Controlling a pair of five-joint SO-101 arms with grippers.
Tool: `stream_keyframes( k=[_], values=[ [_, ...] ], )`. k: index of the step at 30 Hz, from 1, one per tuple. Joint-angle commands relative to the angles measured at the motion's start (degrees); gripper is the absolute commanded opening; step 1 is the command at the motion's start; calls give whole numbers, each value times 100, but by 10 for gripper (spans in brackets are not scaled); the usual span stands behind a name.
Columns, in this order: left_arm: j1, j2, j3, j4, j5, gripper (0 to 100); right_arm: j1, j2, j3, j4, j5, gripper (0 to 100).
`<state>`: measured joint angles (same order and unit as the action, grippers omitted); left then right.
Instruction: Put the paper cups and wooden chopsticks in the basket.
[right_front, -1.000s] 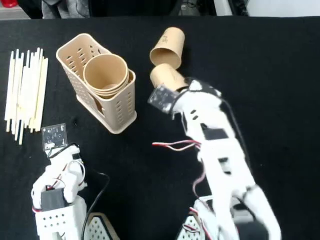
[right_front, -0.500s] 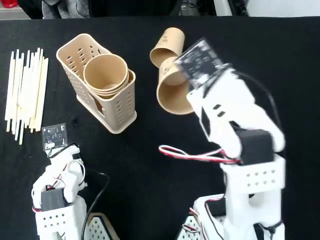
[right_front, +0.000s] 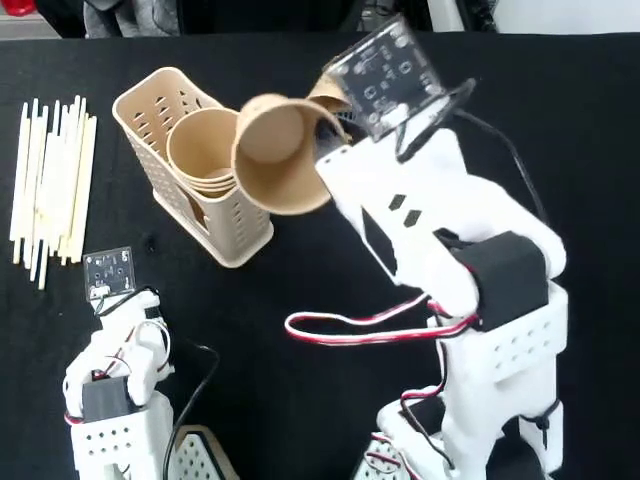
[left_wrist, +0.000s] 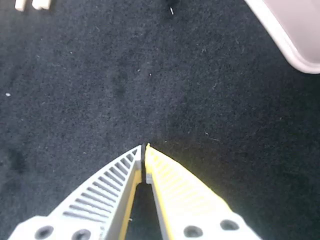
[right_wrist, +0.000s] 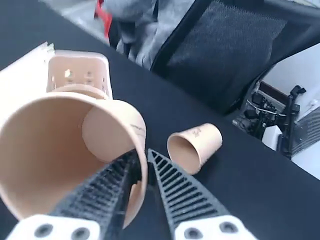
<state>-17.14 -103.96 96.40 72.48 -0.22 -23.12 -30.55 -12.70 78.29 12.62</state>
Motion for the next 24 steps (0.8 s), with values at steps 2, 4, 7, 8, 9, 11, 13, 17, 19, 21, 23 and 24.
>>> stream_keyframes(
  k=[2,4,7,8,9,11,13,17,19,21,23,24],
  values=[
    [57,-9,92,26,44,30,-229,215,-479,-325,-299,11],
    [57,-9,92,26,44,30,-413,330,-462,-431,-308,11],
    [57,-9,92,26,44,30,-791,541,-488,-492,-308,11],
    [57,-9,92,26,44,30,-879,611,-479,-545,-308,11],
    [57,-9,92,26,44,30,-923,708,-444,-668,-308,11],
    [57,-9,92,26,44,30,-932,963,-435,-888,-316,11],
    [57,-9,92,26,44,30,-932,1235,-488,-932,-316,11],
    [57,-9,92,26,44,30,-923,1516,-681,-747,-316,11],
    [57,-9,92,26,44,30,-941,1525,-716,-712,-360,11],
    [57,-9,92,26,44,30,-941,1578,-752,-703,-536,11],
    [57,-9,92,26,44,30,-932,1648,-760,-686,-580,11],
    [57,-9,92,26,44,30,-932,1692,-769,-686,-589,11]
  ],
)
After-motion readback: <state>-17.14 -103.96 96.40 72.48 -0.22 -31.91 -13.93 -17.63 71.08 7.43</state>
